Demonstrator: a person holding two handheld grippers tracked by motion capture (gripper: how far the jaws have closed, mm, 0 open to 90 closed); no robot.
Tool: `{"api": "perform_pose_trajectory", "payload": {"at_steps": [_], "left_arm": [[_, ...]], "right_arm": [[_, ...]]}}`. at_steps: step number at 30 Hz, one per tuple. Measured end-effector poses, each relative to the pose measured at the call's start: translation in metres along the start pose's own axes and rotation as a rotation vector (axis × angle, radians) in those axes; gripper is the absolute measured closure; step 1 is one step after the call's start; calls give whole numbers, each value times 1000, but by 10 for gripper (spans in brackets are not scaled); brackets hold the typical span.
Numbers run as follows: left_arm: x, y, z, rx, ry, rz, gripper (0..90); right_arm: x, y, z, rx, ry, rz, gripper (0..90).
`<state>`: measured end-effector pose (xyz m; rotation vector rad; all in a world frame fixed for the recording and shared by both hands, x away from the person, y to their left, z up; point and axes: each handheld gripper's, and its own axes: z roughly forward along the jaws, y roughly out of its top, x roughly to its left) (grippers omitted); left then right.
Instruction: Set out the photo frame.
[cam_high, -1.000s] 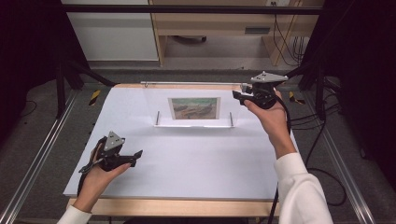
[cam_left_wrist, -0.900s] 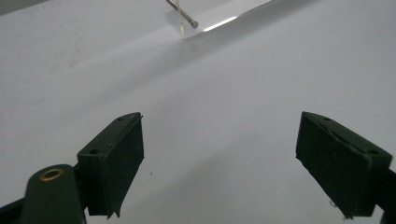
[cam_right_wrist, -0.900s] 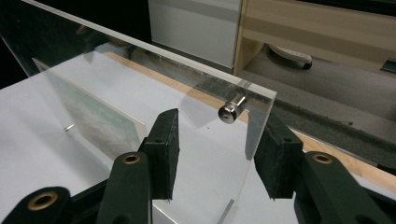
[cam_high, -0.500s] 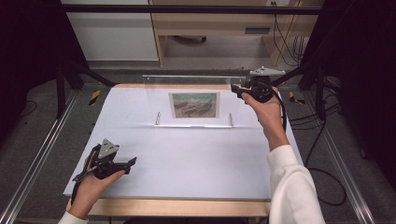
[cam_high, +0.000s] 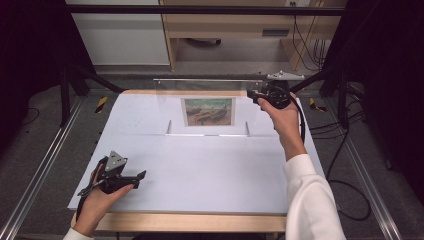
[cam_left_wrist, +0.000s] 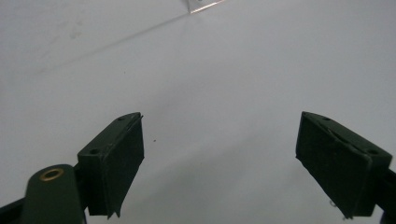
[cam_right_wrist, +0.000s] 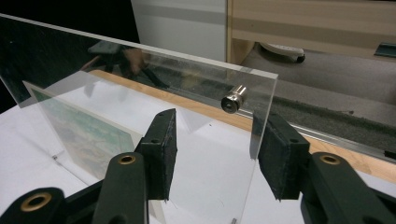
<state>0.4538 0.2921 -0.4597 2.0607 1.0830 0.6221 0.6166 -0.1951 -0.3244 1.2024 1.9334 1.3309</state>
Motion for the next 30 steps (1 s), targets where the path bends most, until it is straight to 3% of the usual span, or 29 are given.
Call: {"api": "perform_pose_trajectory", "payload": {"at_steps": [3, 6, 8, 18, 23, 30], "left_arm": [[1, 1, -1, -2, -12, -10, 151], [2, 1, -1, -21, -33, -48, 150], [2, 1, -2, -14, -22, -34, 144], [2, 0, 0, -9, -17, -32, 138], [3, -1, 1, -2, -10, -37, 113], [3, -2, 3, 4, -8, -63, 63]], "right_arm": [[-1, 0, 1, 1, 5, 9, 481], [-1, -1, 1, 15, -11, 6, 424], [0, -4, -3, 10, -30, -2, 354], [2, -19, -22, 41, -54, -36, 214], [10, -40, -36, 61, -69, -59, 135], [18, -71, -61, 46, -57, -31, 94]]}}
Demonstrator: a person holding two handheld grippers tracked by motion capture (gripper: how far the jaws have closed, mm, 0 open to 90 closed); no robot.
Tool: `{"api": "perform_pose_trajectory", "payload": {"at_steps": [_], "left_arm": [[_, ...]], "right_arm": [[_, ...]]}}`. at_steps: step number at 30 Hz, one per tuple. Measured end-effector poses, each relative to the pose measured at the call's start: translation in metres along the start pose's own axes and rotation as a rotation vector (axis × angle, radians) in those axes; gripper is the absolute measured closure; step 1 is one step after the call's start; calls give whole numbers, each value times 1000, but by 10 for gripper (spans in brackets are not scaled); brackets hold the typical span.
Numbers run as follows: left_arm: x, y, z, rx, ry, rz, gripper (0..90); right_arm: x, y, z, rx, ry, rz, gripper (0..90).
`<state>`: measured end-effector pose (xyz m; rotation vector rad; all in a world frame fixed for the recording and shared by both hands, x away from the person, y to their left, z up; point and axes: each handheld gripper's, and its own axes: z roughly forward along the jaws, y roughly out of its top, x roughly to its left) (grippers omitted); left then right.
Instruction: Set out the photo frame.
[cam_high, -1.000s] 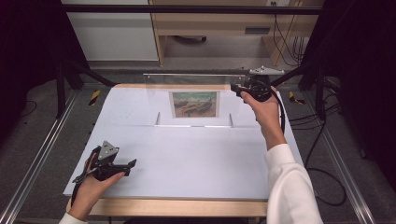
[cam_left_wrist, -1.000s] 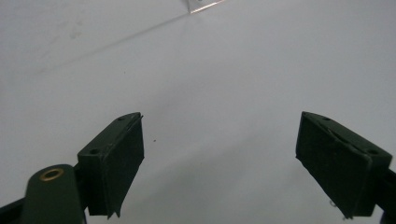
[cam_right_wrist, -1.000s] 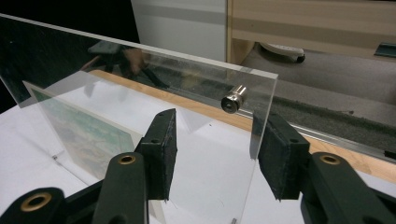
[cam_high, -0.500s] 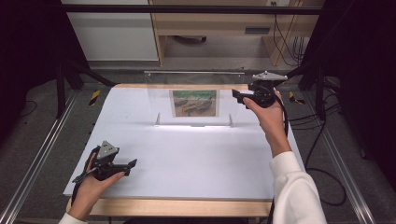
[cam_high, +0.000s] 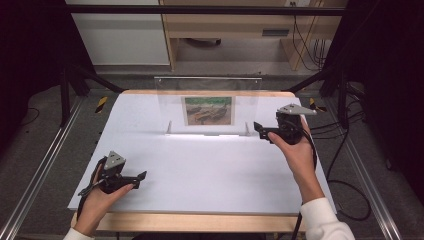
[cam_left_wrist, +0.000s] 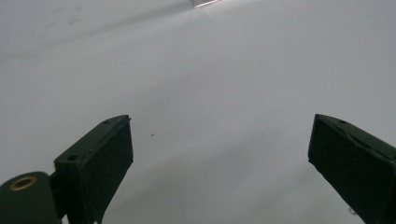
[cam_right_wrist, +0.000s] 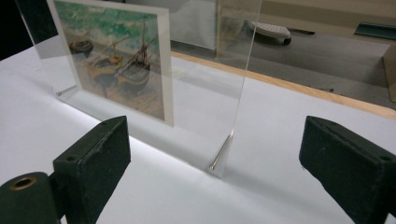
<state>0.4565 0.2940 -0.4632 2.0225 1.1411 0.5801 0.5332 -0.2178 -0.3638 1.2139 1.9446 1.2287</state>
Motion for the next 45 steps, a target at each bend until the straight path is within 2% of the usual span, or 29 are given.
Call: {"api": "perform_pose_trajectory", "payload": {"at_steps": [4, 6, 8, 12, 15, 20, 25, 28, 30, 32, 33, 35, 39, 45], "left_arm": [[-1, 0, 0, -5, 0, -2, 56], [-1, 0, -1, 1, 0, 9, 56], [-1, 0, -1, -1, -4, 8, 56], [-1, -1, -1, 4, -7, 9, 57], [-1, -2, -2, 1, -2, 4, 58], [1, -3, -2, 4, 1, 2, 59], [0, -3, -3, 9, 8, 19, 59], [1, -3, -4, 10, 15, 29, 59], [1, -3, -3, 12, 15, 30, 59], [1, -3, -4, 7, 13, 49, 59], [1, -2, -5, 12, 26, 61, 58], [3, -1, -7, 9, 39, 68, 58], [7, -3, -8, 9, 53, 49, 58], [10, -5, -7, 23, 67, 40, 58]], "right_arm": [[4, -17, -12, -1, -5, 0, 80], [7, -29, -18, 9, -6, 0, 74], [7, -32, -20, 13, -2, 0, 70], [10, -47, -25, 37, -4, -24, 66], [12, -56, -26, 82, -17, -78, 65], [13, -67, -30, 115, -20, -89, 66], [13, -83, -31, 133, -17, -50, 67], [15, -91, -31, 115, -17, -19, 73], [15, -96, -30, 124, -3, -12, 66], [15, -100, -29, 140, -8, -19, 67], [16, -104, -30, 145, 14, -14, 79], [18, -107, -30, 144, 17, -13, 80], [21, -122, -30, 214, 16, -61, 73], [24, -141, -34, 291, 4, -65, 68]]}}
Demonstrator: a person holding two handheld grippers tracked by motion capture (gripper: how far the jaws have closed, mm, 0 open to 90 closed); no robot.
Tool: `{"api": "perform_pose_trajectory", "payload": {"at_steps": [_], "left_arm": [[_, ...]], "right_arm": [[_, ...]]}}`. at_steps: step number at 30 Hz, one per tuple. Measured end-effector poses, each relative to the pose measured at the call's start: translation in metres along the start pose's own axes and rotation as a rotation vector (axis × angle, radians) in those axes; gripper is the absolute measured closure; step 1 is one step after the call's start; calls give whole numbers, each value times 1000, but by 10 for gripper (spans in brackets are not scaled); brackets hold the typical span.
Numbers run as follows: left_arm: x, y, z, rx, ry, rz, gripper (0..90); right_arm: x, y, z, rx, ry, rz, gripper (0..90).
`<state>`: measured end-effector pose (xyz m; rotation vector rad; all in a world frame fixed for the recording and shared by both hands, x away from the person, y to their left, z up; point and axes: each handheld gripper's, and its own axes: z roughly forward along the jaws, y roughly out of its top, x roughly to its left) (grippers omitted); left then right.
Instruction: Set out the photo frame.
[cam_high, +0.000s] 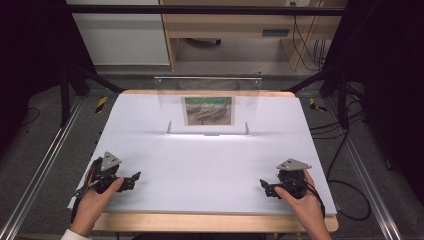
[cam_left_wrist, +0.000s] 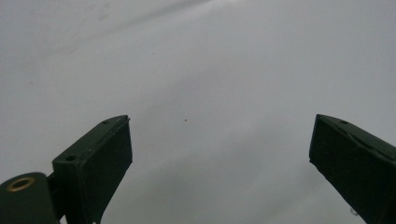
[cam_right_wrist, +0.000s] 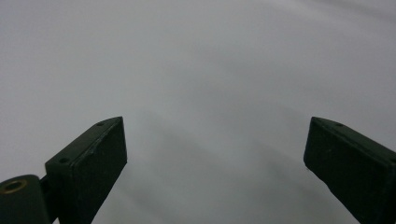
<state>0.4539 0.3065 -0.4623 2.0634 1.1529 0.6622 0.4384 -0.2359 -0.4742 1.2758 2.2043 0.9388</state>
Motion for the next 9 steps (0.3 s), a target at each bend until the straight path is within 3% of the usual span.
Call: {"api": "perform_pose_trajectory", "payload": {"at_steps": [9], "left_arm": [[-1, 1, 2, 10, 0, 20, 59]], "right_arm": [[2, -4, -2, 1, 12, 38, 66]]}}
